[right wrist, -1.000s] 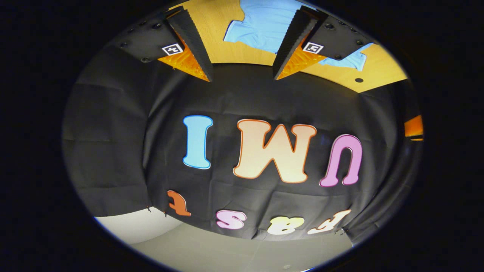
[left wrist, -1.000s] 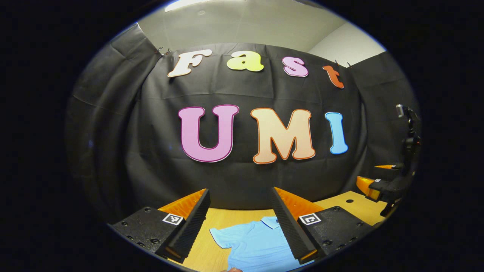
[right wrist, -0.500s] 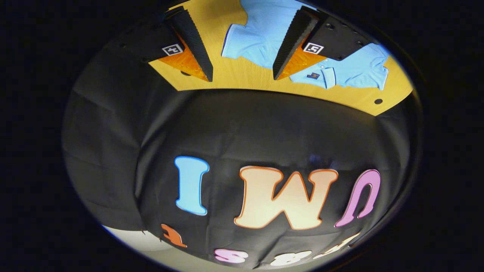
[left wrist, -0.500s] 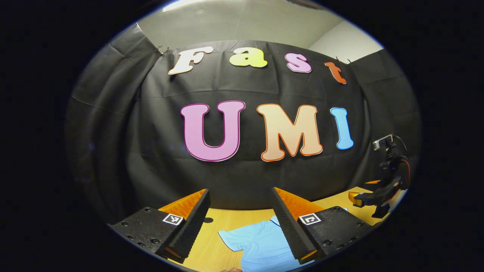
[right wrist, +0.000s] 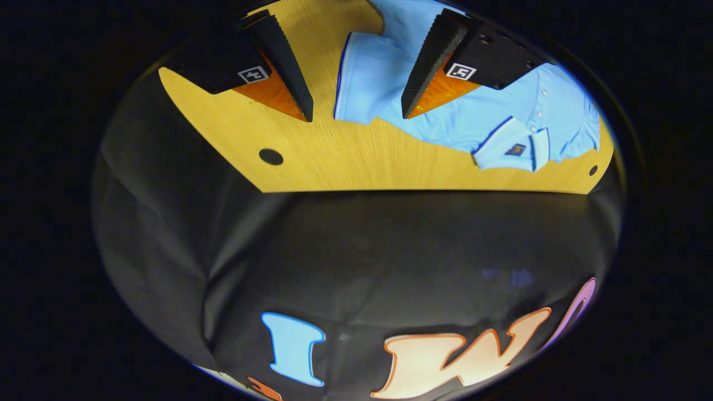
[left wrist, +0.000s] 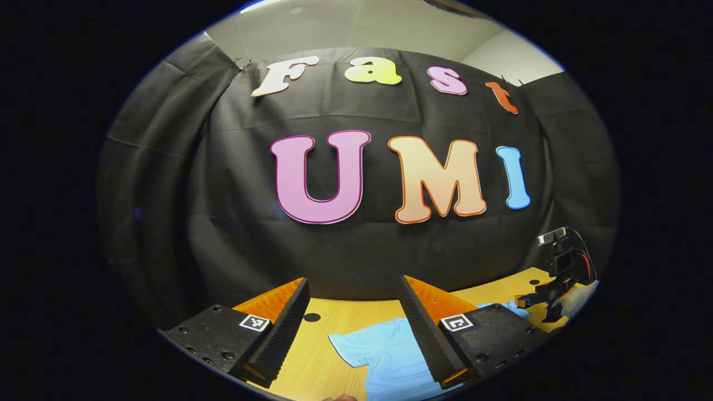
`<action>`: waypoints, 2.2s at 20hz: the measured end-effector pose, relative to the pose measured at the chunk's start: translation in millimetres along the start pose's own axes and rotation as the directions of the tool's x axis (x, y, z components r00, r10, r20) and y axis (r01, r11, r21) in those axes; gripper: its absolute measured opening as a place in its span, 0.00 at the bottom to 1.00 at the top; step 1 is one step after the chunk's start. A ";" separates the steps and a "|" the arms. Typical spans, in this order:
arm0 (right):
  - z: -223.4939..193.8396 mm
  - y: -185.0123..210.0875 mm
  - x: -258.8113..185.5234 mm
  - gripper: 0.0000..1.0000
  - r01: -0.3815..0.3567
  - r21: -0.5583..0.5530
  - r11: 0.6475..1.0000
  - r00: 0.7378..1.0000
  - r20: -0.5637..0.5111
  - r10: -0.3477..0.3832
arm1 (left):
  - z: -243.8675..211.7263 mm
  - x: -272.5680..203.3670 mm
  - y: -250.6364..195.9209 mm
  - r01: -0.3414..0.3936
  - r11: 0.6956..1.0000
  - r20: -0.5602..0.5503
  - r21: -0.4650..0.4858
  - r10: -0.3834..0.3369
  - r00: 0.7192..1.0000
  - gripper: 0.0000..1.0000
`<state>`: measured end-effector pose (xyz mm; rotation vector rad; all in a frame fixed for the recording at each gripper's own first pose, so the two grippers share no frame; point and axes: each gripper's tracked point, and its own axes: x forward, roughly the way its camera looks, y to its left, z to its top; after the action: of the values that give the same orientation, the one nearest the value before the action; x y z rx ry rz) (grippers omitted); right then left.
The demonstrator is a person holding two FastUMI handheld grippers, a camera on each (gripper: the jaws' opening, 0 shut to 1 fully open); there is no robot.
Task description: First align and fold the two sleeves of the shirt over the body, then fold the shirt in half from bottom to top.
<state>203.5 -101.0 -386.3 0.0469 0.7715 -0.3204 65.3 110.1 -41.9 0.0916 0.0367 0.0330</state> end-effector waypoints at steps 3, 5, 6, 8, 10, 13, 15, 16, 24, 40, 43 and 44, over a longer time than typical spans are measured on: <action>-33.6 0.8 18.5 1.00 -0.011 0.032 0.999 0.993 -0.118 0.015 | -3.9 4.6 0.7 -0.004 1.000 -0.008 0.001 0.004 1.000 0.95; -46.4 6.5 17.1 0.98 -0.037 0.070 0.997 0.984 -0.174 0.049 | -5.7 6.8 1.0 -0.007 1.000 -0.013 -0.002 0.007 1.000 0.95; -46.5 11.8 21.9 0.93 -0.050 0.107 0.993 0.981 -0.180 0.069 | -7.9 7.1 1.3 -0.009 1.000 -0.015 -0.003 0.009 1.000 0.95; -43.2 17.2 24.3 0.79 -0.075 0.134 0.988 0.981 -0.170 0.097 | -10.2 7.4 2.8 -0.013 1.000 -0.022 -0.010 0.013 1.000 0.95; -44.3 25.3 18.9 0.34 -0.103 0.158 0.982 0.975 -0.178 0.131 | -13.9 8.7 3.0 -0.018 1.000 -0.031 -0.015 0.017 0.999 0.95; -40.3 41.8 14.6 0.04 -0.153 0.211 0.966 0.964 -0.181 0.192 | -13.9 7.7 4.2 -0.021 1.000 -0.037 -0.021 0.020 0.999 0.95; -27.0 53.4 6.7 0.01 -0.189 0.232 0.954 0.963 -0.146 0.226 | -15.1 7.7 5.2 -0.024 0.999 -0.038 -0.024 0.023 0.999 0.95; -17.7 62.6 -0.2 0.04 -0.217 0.240 0.946 0.960 -0.125 0.252 | -17.4 7.2 6.6 -0.026 0.999 -0.040 -0.027 0.025 0.999 0.95; -2.1 178.1 -47.5 0.03 -0.417 0.236 0.878 0.895 -0.062 0.442 | -34.5 6.3 19.0 -0.052 0.996 -0.077 -0.075 0.046 0.996 0.96; -5.7 206.7 -115.6 0.94 -0.541 0.053 0.839 0.841 0.012 0.541 | -214.8 89.9 32.3 -0.105 0.992 -0.343 -0.070 0.075 0.936 0.95; -2.2 181.7 -127.2 0.94 -0.527 0.030 0.849 0.850 0.023 0.527 | -250.1 102.4 20.9 -0.093 0.994 -0.413 -0.056 0.062 0.909 0.95; -0.5 174.3 -128.0 0.94 -0.520 0.026 0.854 0.854 0.024 0.519 | -262.4 104.9 15.8 -0.083 0.995 -0.440 -0.057 0.049 0.896 0.95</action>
<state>169.8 99.0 -311.1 0.2792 0.7072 0.1859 159.6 153.3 -305.3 0.0091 0.4859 0.1231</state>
